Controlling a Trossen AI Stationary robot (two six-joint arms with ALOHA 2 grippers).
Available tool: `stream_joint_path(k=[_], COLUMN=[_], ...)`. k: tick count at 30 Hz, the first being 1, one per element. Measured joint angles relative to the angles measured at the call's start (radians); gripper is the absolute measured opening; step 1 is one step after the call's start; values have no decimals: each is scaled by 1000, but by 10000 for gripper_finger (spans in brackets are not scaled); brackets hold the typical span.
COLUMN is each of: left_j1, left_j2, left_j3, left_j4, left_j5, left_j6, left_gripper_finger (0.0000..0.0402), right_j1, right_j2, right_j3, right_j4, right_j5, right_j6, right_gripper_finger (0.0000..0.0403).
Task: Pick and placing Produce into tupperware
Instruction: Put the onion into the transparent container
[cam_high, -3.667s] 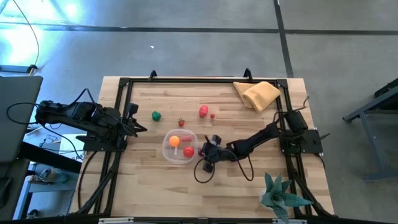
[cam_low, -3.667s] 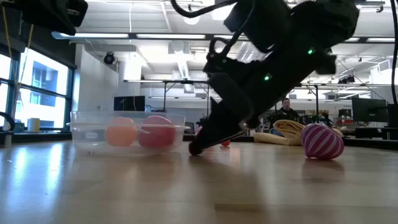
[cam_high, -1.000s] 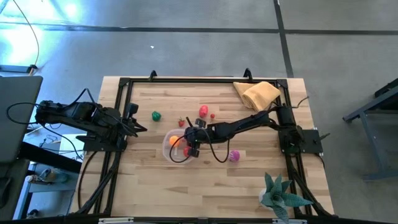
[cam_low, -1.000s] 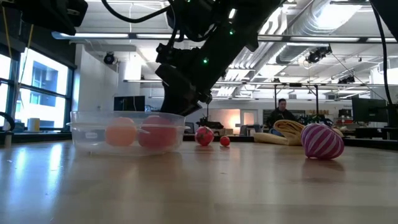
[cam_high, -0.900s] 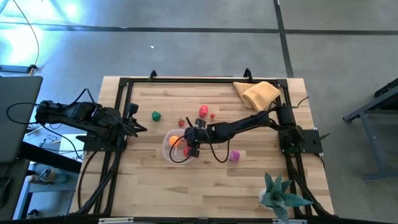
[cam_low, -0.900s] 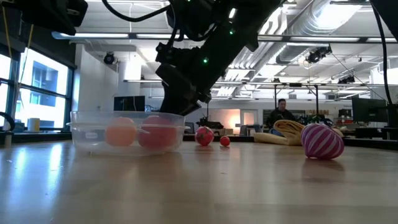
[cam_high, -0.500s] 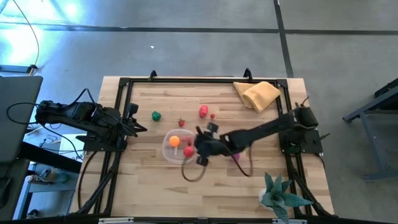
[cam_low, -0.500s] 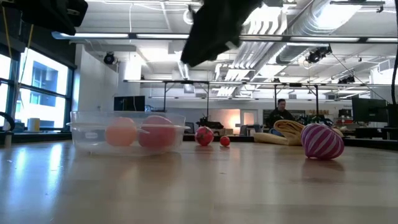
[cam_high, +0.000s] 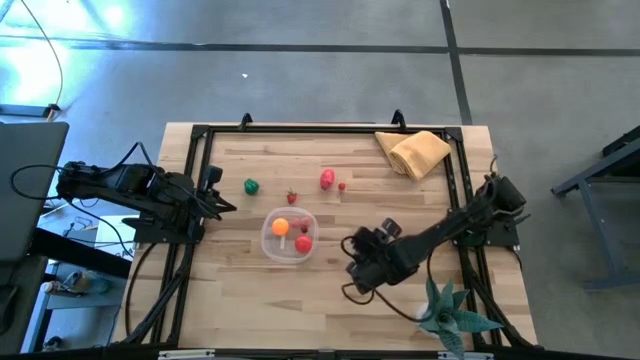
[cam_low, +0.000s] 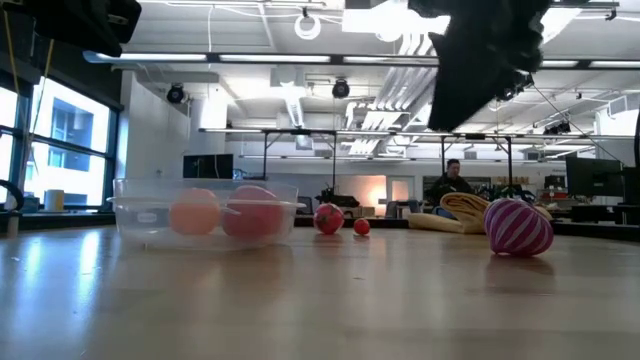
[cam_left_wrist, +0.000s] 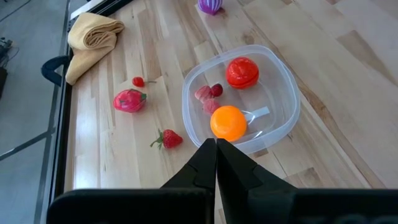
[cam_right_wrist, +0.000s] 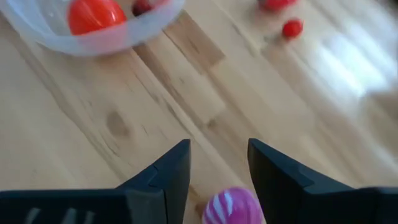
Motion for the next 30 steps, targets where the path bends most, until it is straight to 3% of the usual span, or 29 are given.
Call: stream_joint_path(k=[7, 13, 21, 30], left_j1=[0, 0, 0, 0], left_j2=[0, 0, 0, 0], left_j3=[0, 0, 0, 0], left_j4=[0, 0, 0, 0], left_j5=[0, 0, 0, 0], left_j6=[0, 0, 0, 0], left_gripper_finger=[3, 3, 3, 3], right_j1=[56, 95, 128, 128], right_j2=[0, 0, 0, 0], right_j3=[-75, -79, -79, -111], right_j4=[-7, -7, -130, -114], right_j5=[-21, -39, -49, -67], right_j6=[185, 198, 359, 364], right_gripper_finger=[190, 243, 310, 367])
